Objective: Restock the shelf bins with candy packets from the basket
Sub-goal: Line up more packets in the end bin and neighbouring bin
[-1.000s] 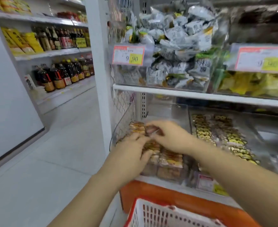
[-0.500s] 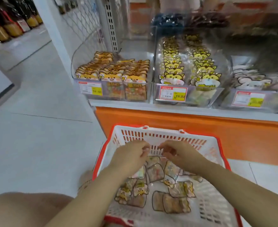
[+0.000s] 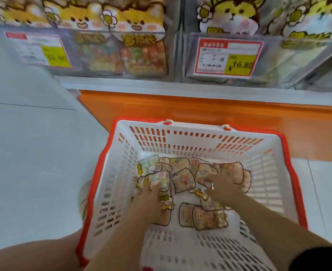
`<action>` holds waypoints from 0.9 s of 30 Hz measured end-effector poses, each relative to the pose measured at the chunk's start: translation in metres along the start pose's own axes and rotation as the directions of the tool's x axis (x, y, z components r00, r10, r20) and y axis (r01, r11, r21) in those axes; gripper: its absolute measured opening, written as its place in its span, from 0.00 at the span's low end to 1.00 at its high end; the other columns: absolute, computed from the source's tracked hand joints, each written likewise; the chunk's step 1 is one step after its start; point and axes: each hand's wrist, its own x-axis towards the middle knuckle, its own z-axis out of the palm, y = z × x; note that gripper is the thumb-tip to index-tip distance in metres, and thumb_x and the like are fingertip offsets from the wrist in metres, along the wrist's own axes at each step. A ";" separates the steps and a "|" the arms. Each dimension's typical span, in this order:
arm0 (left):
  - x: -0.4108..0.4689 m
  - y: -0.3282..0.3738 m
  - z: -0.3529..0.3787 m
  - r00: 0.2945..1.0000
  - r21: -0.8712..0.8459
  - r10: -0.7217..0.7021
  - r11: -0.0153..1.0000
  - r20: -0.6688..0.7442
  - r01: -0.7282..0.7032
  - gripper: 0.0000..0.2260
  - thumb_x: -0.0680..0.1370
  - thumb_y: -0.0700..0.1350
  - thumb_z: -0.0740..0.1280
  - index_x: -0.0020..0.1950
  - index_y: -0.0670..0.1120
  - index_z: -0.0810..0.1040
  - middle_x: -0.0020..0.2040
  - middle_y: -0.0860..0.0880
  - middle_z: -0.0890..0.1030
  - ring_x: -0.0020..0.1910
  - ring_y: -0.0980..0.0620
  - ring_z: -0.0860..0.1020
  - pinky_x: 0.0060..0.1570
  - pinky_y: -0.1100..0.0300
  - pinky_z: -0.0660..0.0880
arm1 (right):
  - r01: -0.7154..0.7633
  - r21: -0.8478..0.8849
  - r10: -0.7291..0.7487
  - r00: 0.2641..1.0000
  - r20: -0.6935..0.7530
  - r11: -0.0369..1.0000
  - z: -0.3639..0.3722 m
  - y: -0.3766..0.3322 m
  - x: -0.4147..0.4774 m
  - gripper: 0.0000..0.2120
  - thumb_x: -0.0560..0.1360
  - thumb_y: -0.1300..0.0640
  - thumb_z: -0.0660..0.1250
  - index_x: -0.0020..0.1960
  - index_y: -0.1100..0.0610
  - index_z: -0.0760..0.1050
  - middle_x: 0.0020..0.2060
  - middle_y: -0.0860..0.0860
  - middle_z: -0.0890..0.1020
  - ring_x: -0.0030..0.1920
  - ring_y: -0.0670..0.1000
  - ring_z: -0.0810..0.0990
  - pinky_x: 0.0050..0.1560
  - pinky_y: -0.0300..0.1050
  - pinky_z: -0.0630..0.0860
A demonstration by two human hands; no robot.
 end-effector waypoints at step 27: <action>0.023 0.008 0.021 0.988 -0.193 -0.066 0.980 -0.143 0.037 0.22 0.81 0.46 0.62 0.75 0.55 0.67 0.79 0.47 0.56 0.72 0.44 0.67 0.66 0.50 0.72 | -0.024 0.340 0.137 0.940 -0.312 0.940 -0.060 0.005 0.008 0.09 0.81 0.59 0.58 0.45 0.60 0.73 0.38 0.57 0.79 0.36 0.55 0.75 0.35 0.47 0.68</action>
